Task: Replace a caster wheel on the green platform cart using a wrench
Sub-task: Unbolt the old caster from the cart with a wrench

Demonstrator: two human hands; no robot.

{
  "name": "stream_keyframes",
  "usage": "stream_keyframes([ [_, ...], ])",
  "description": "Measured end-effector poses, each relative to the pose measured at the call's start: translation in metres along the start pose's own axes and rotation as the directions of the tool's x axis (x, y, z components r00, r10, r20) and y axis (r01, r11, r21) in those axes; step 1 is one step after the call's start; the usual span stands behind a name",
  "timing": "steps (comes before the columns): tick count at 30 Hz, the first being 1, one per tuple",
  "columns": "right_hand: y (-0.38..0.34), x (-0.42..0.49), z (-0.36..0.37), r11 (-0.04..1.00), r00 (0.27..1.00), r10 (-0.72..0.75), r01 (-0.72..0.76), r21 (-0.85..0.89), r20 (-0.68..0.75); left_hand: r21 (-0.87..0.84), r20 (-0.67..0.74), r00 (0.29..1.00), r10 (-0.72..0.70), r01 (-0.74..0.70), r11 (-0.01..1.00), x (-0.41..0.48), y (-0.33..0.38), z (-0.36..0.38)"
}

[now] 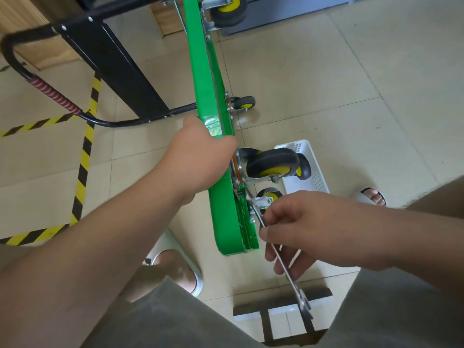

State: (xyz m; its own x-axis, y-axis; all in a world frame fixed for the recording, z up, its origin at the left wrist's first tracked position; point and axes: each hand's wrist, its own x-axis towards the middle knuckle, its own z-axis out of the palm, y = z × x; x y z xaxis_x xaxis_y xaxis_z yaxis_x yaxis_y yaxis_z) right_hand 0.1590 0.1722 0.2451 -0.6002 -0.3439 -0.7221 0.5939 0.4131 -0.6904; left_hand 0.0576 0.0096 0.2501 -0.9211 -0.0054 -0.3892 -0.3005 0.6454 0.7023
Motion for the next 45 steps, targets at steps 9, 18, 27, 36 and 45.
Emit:
stream_keyframes([
  [9, -0.008, 0.003, 0.003, 0.973, 0.998, 0.025, -0.04, 0.228, 0.065, 0.237, -0.005, 1.0, 0.021, -0.019, 0.971, 0.004, 0.015, -0.003],
  [18, -0.014, 0.002, 0.005, 0.927, 0.992, -0.004, -0.043, 0.372, 0.123, 0.372, -0.024, 1.0, 0.005, 0.004, 0.928, 0.011, 0.018, -0.001],
  [27, -0.018, 0.003, 0.009, 0.87, 0.994, -0.016, -0.042, 0.491, 0.112, 0.42, -0.026, 1.0, 0.013, -0.001, 0.907, 0.014, 0.017, -0.001],
  [36, -0.024, 0.005, 0.01, 0.84, 0.996, -0.024, -0.027, 0.543, 0.086, 0.454, -0.033, 0.999, 0.02, -0.003, 0.891, 0.014, 0.016, 0.0],
  [45, -0.027, 0.007, 0.011, 0.845, 0.998, -0.004, -0.026, 0.534, 0.055, 0.46, -0.023, 0.999, 0.022, -0.01, 0.888, 0.016, 0.015, 0.001],
])
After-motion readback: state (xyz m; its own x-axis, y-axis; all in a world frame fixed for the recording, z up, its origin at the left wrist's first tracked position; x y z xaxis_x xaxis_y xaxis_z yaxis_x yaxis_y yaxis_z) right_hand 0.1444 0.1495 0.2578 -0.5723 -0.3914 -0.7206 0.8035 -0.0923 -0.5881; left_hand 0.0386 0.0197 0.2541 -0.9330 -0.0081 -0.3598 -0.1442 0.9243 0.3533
